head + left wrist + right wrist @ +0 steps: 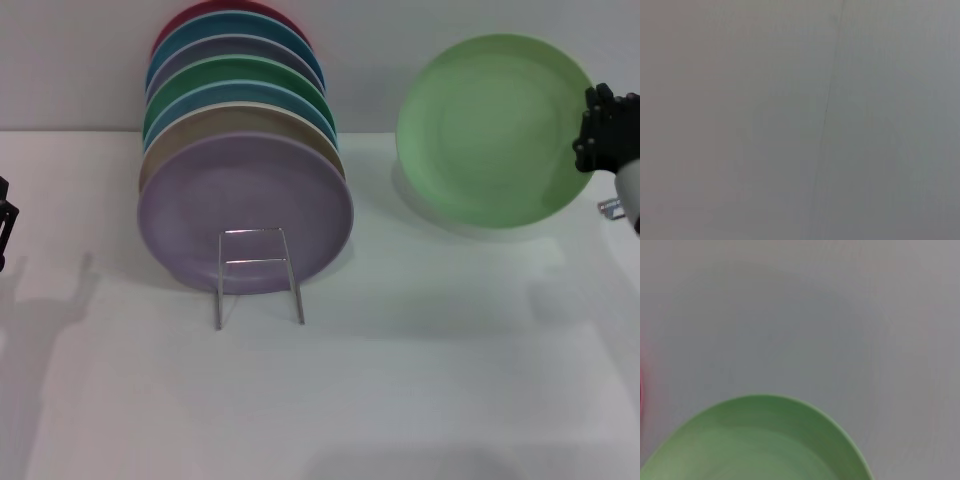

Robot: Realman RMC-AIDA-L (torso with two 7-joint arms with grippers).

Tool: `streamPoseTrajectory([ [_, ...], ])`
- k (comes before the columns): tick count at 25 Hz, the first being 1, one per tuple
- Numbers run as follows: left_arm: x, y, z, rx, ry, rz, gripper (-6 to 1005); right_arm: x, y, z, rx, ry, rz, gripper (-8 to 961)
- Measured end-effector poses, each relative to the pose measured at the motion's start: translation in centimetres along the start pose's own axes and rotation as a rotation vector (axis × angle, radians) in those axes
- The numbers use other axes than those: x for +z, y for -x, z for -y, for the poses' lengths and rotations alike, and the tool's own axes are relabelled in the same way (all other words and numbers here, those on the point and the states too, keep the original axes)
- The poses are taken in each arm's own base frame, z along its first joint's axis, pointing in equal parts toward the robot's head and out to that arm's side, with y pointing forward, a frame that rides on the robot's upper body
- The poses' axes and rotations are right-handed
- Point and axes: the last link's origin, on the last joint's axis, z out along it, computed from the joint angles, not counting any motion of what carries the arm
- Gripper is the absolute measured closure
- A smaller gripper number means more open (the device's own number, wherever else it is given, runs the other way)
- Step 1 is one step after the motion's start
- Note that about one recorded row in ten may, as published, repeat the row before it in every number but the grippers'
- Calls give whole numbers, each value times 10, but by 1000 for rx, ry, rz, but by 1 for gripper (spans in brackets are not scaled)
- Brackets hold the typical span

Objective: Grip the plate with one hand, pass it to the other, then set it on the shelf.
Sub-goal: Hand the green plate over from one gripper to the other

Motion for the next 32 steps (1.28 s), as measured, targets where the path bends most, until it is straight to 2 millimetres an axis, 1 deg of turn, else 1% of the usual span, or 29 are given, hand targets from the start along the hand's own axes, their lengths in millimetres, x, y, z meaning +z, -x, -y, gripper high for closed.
streamPoseTrajectory([
  [5,-1,-4,-1,1,11,-28,176,-12,-11,-7,15,-40,91,938],
  [11,-7,-6,-7,-17,24,-49,176,-35,-24,-12,-26,-75,185,938],
  [14,-11,-5,-12,-27,41,-44,177,-44,-32,-9,-24,-97,221,938],
  [19,-16,-3,-24,-37,105,-28,177,-59,-43,-2,33,-113,262,938],
  [21,-18,-3,-27,-39,124,-31,177,-63,-45,-2,35,-113,275,939],
  [22,-20,-4,-29,-42,139,-35,178,-69,-45,-5,30,-105,299,939],
  [24,-25,-5,-35,-54,165,-41,178,-73,-45,-8,29,-99,309,939],
  [25,-30,-6,-41,-75,184,-45,178,-76,-44,-10,28,-96,317,939],
  [26,-30,-6,-41,-75,184,-45,178,-79,-44,-12,27,-92,326,939],
  [28,-35,-6,-47,-90,203,-47,178,-86,-43,-16,27,-85,345,939],
  [31,-41,-6,-58,-111,251,-38,179,-96,-43,-20,33,-80,360,939],
  [32,-45,-4,-66,-125,284,-28,179,-102,-43,-23,41,-82,367,939],
])
